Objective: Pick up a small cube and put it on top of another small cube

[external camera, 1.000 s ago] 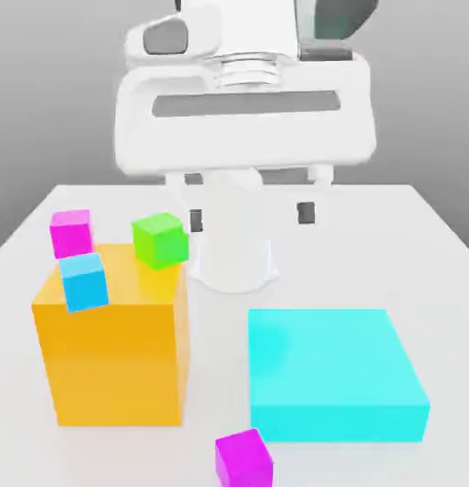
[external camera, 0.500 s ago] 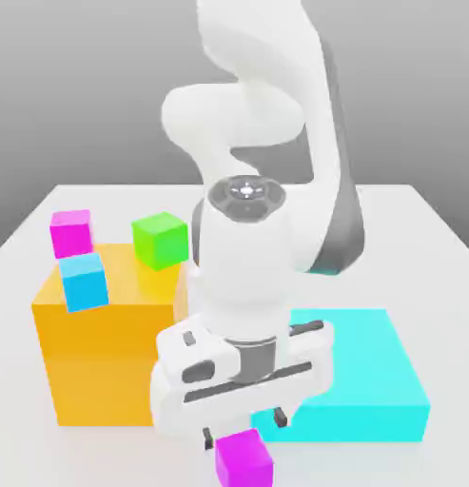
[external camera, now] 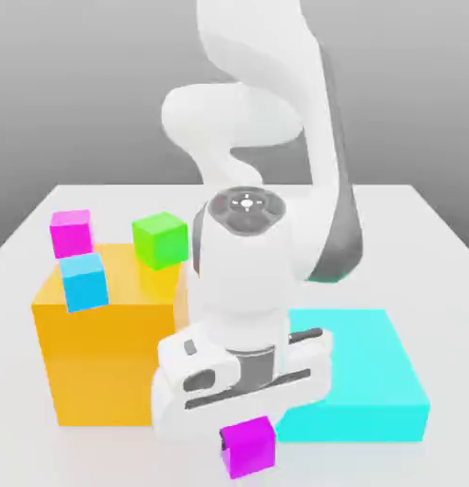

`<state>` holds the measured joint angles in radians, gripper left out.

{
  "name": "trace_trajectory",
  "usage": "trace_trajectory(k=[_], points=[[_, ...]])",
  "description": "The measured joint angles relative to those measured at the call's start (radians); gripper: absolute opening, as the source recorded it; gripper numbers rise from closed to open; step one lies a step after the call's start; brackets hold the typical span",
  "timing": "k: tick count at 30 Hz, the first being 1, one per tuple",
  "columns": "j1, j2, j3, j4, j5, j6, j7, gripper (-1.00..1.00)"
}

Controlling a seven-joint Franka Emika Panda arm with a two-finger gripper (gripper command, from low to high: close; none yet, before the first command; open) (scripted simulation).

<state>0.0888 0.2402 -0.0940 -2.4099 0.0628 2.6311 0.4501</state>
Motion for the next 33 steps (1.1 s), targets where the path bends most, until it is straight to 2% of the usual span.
trace_trajectory(k=[7, 14, 19, 26, 31, 32, 33], points=[[-0.111, -0.169, -0.098, 0.084, 0.053, -0.302, 0.189, -1.0], [-0.263, -0.406, -0.157, 0.099, 0.037, -0.579, 0.481, -1.0], [-0.363, -0.591, -0.157, 0.0, -0.034, -0.629, 0.695, -1.0], [-0.547, -0.85, -0.105, -0.158, -0.153, -0.678, 1.005, -1.0], [-0.586, -0.839, -0.107, -0.297, -0.189, -0.517, 1.061, -1.0], [-0.589, -0.831, -0.107, -0.313, -0.189, -0.493, 1.06, 1.0], [-0.589, -0.831, -0.107, -0.313, -0.189, -0.493, 1.06, 1.0]])
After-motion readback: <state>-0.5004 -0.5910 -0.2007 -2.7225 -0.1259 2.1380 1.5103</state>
